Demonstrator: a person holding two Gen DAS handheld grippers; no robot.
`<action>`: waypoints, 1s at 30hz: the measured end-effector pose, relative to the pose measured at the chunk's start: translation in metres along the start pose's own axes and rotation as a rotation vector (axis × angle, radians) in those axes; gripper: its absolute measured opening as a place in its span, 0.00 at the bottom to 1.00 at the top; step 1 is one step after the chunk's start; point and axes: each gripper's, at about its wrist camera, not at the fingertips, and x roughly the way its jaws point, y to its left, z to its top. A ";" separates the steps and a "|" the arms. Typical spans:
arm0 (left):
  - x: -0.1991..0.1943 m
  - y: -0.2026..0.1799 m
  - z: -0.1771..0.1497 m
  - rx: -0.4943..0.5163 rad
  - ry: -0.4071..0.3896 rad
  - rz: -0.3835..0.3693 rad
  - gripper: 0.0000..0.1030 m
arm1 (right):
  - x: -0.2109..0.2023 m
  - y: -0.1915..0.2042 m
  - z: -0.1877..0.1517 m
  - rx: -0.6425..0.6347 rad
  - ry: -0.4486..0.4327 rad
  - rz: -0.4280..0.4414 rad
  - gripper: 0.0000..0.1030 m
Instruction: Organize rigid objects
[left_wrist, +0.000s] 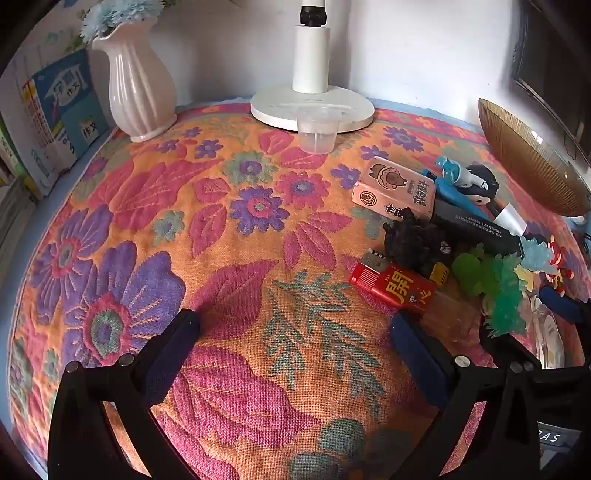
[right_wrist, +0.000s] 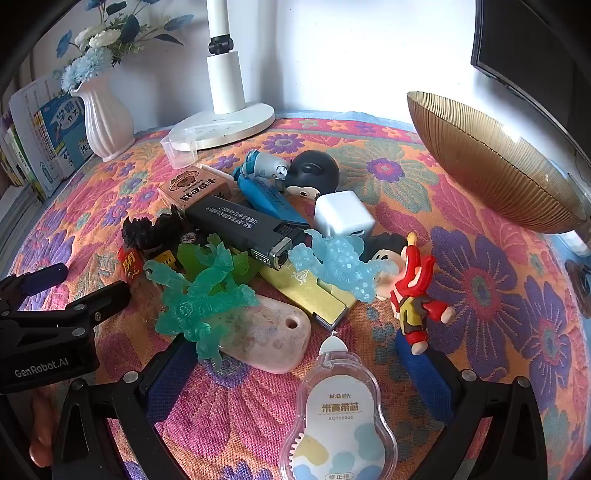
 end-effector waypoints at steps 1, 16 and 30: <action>0.001 0.000 0.002 0.002 0.002 -0.001 1.00 | 0.000 0.000 0.000 -0.002 0.003 -0.002 1.00; -0.066 -0.007 -0.056 -0.015 -0.042 0.055 0.99 | -0.058 0.001 -0.048 0.106 0.074 -0.029 1.00; -0.187 -0.002 -0.057 -0.060 -0.321 0.090 0.99 | -0.192 0.027 -0.040 0.024 -0.252 -0.144 1.00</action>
